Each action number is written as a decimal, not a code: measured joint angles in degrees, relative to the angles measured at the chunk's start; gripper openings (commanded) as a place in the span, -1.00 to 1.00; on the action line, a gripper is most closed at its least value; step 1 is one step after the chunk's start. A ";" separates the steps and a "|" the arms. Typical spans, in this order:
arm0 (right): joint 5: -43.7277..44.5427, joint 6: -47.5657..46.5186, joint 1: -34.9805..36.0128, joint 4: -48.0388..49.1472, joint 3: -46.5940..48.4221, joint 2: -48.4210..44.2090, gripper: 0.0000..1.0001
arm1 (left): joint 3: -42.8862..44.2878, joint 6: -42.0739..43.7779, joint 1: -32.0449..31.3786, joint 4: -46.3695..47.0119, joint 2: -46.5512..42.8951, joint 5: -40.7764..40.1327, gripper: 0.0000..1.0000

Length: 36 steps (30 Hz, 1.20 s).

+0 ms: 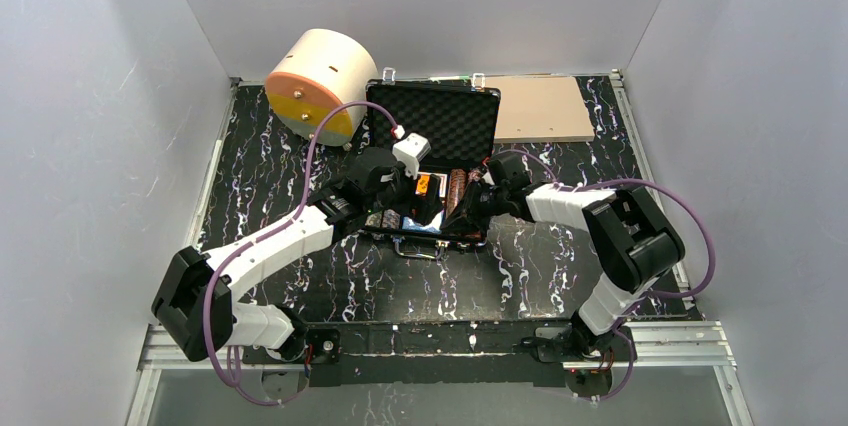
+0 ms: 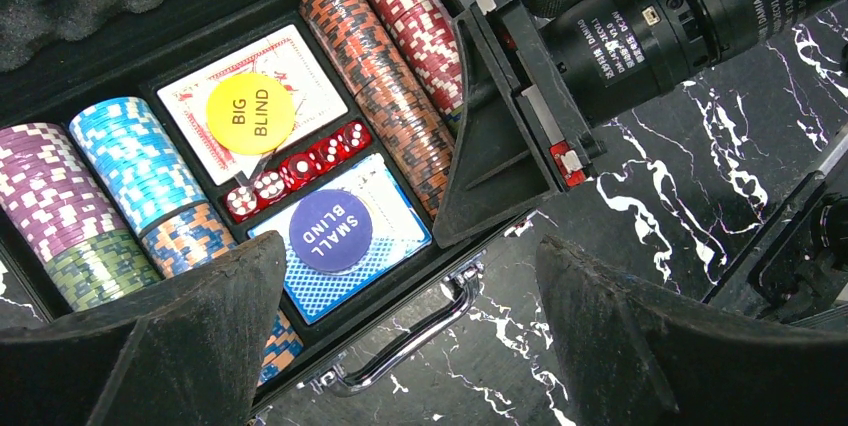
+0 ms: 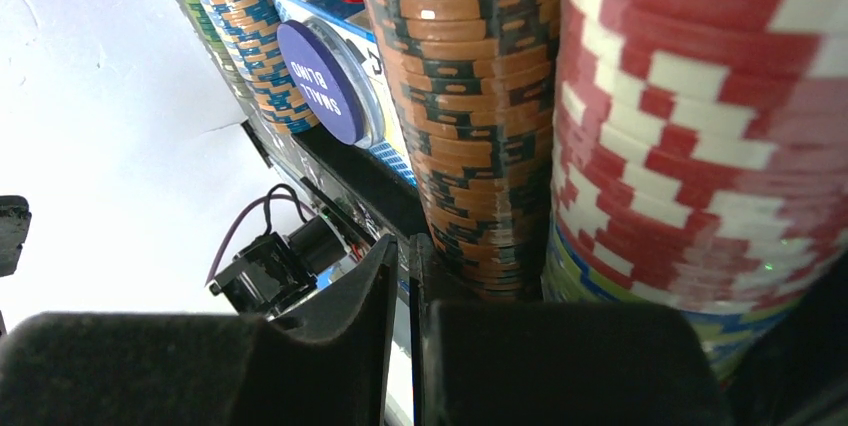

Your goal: Pack up texas hold em set

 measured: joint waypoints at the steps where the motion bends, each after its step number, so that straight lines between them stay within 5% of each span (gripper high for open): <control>1: 0.26 0.02 0.04 -0.37 0.22 -0.02 -0.61 | 0.00 0.11 0.00 -0.11 0.00 -0.04 0.84; 13: 4.92 -6.40 -0.39 -5.64 3.85 -3.08 -0.27 | 0.00 0.37 0.00 -0.24 0.09 -0.46 0.87; 23: -2.08 -8.17 0.20 -1.79 1.99 -4.11 -0.83 | 0.00 0.55 0.00 -0.46 0.74 -1.22 0.88; 36: -0.70 -8.26 0.20 -0.94 -2.69 -4.13 -0.92 | 0.00 0.55 0.00 -1.07 0.74 -2.99 0.89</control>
